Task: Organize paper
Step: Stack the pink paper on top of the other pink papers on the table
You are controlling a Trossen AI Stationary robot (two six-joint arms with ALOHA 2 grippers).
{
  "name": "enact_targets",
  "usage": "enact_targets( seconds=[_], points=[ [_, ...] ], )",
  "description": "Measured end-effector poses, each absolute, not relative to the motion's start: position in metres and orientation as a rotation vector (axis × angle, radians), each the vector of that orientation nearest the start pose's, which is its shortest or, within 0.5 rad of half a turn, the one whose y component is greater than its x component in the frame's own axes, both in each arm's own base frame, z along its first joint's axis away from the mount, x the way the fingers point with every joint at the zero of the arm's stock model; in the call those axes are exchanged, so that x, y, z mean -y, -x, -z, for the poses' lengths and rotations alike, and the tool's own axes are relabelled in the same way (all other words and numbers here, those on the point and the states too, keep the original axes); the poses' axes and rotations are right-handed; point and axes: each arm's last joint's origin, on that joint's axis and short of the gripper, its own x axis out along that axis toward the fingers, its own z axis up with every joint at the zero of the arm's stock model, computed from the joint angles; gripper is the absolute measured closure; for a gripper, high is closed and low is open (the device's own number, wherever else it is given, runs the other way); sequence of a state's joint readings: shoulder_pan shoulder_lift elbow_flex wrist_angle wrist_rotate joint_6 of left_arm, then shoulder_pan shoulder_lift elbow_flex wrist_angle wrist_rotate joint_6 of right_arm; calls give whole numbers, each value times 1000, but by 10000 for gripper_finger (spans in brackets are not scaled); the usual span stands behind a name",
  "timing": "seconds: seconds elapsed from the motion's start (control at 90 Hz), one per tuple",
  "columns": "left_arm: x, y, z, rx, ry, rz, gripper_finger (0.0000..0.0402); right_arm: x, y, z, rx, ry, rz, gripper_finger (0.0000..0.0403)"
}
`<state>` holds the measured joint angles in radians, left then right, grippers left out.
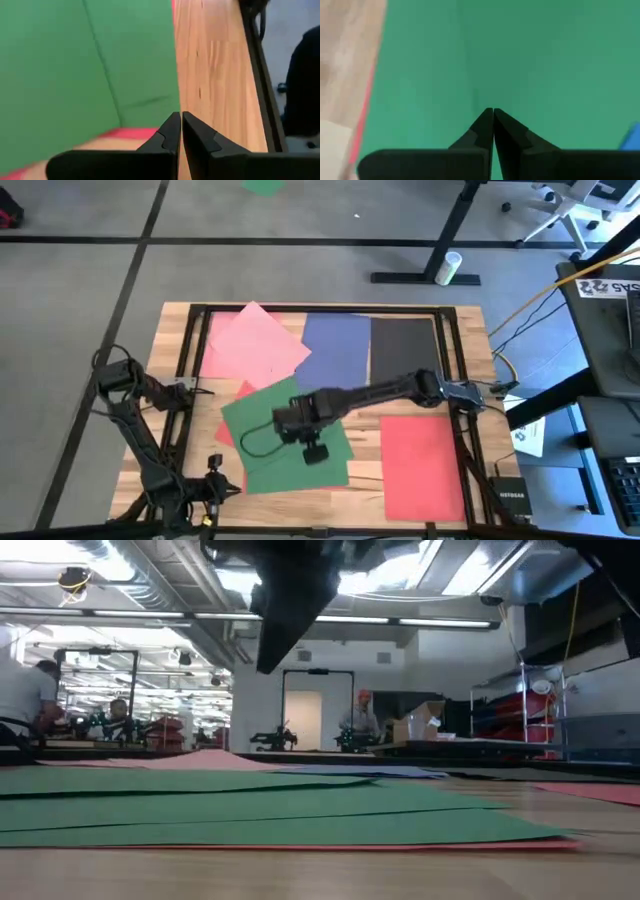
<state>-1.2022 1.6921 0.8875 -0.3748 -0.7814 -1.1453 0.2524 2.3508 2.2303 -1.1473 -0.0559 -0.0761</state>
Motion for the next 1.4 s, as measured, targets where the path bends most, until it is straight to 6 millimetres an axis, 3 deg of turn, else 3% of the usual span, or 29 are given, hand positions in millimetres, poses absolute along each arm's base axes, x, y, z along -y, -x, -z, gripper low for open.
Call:
enact_targets(
  seconds=[0.367, 0.489, 0.644, 0.889, 1.122, 1.4],
  points=[
    [286, -133, -116, -762, 142, -22, 402, -193, -442, -227, -1278, 220, -239, 403],
    [287, -134, -116, -749, 139, -16, 402, -211, -430, -214, -1310, 231, -188, 403],
    [290, -142, -126, -690, 107, -25, 402, -229, -418, -183, -1337, 229, -169, 403],
    [266, -163, -134, -713, 68, -165, 402, -236, -408, -151, -1336, 194, -92, 403],
    [237, -186, -132, -726, -25, -325, 402, -234, -409, -150, -1261, 213, 70, 403],
    [202, -210, -124, -702, -131, -461, 402, -235, -411, -152, -1215, 221, 94, 403]
  ],
)
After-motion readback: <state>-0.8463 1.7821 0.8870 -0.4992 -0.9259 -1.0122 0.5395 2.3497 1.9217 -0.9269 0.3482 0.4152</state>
